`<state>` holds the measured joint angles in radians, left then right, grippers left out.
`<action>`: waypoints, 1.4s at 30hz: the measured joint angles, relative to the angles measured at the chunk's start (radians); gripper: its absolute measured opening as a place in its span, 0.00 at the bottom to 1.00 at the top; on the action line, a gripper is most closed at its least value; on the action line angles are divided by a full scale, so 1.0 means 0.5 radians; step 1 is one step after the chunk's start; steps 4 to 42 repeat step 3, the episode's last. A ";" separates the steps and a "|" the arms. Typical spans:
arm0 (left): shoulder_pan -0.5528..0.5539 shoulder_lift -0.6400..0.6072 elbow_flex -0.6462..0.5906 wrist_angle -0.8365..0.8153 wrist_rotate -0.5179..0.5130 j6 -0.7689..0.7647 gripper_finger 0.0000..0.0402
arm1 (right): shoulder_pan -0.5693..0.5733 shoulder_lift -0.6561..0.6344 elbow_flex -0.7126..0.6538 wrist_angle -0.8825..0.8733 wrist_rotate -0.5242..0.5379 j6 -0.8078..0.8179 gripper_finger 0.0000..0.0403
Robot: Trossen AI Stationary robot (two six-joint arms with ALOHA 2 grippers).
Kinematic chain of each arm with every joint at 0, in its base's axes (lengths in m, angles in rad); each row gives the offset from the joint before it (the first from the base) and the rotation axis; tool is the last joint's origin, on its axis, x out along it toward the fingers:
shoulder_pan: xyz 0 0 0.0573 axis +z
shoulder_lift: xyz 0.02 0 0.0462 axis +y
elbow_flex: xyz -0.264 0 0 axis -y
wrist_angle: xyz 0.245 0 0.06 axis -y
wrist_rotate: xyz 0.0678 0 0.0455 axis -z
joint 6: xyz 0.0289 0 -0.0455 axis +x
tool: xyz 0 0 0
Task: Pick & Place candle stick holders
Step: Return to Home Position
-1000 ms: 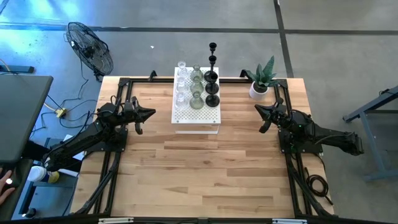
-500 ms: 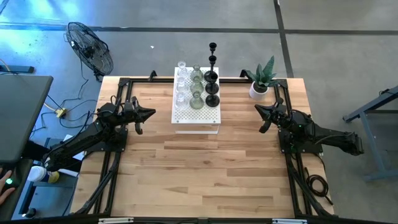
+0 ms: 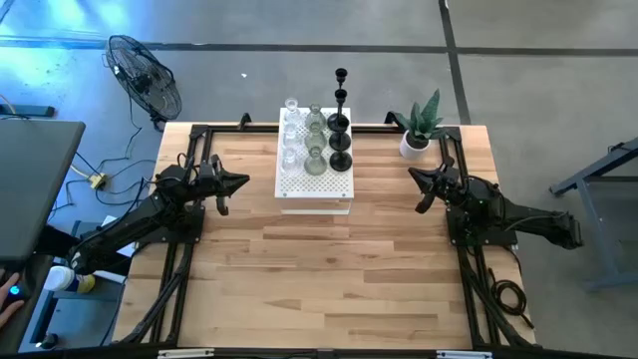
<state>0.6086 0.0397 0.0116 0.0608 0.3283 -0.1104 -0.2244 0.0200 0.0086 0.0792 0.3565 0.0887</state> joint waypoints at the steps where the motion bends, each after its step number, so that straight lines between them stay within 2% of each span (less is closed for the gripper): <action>1: 0.000 0.000 0.000 0.000 0.000 0.000 0.06 | 0.000 0.000 0.000 0.000 0.000 0.000 0.00; 42: -0.001 0.000 0.000 0.000 0.000 0.000 0.06 | 0.000 0.000 0.000 0.000 0.000 0.000 0.00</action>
